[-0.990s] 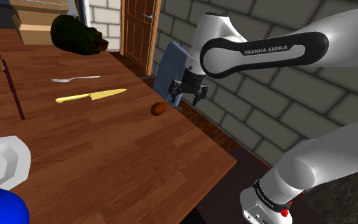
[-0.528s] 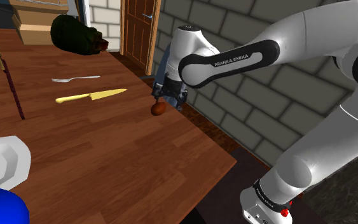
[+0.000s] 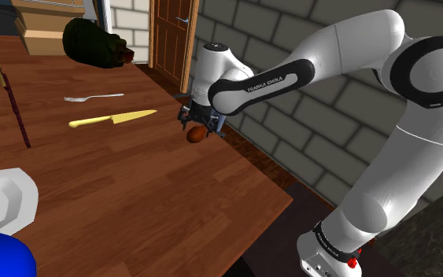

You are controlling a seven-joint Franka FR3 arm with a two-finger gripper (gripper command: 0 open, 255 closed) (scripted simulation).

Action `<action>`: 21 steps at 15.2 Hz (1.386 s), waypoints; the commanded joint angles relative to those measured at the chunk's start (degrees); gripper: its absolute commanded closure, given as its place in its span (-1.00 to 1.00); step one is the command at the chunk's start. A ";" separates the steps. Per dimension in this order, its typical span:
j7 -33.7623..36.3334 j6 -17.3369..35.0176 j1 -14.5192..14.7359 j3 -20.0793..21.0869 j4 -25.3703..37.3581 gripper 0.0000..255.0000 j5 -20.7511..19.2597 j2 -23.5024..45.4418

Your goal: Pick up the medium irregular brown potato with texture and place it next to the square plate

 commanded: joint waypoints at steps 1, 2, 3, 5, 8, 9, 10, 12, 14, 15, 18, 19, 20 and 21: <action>0.91 1.20 0.25 -0.34 -0.22 -1.00 -1.17 1.22; 1.25 1.76 0.34 -0.53 -0.34 -1.00 -1.71 1.80; 1.81 2.64 0.49 -0.84 -0.48 -1.00 -2.56 2.72; 1.81 2.64 0.51 -0.85 -0.49 -1.00 -2.55 2.72; 1.81 2.64 0.51 -0.85 -0.48 -1.00 -2.56 2.72; 1.81 2.64 0.51 -0.85 -0.48 -1.00 -2.56 2.72; 1.81 2.64 0.51 -0.85 -0.48 -1.00 -2.56 2.72; 1.81 2.63 0.51 -0.85 -0.47 1.00 -2.55 2.72; 1.79 2.62 0.50 -0.85 -0.47 1.00 -2.54 2.71; 1.80 2.62 0.51 -0.85 -0.47 1.00 -2.54 2.72; 1.79 2.61 0.50 -0.86 -0.42 1.00 -2.56 2.75; 1.79 2.64 0.50 -0.87 -0.45 1.00 -2.57 2.75; 1.78 2.66 0.49 -0.87 -0.49 1.00 -2.56 2.73; 1.81 2.64 0.51 -0.85 -0.48 1.00 -2.56 2.72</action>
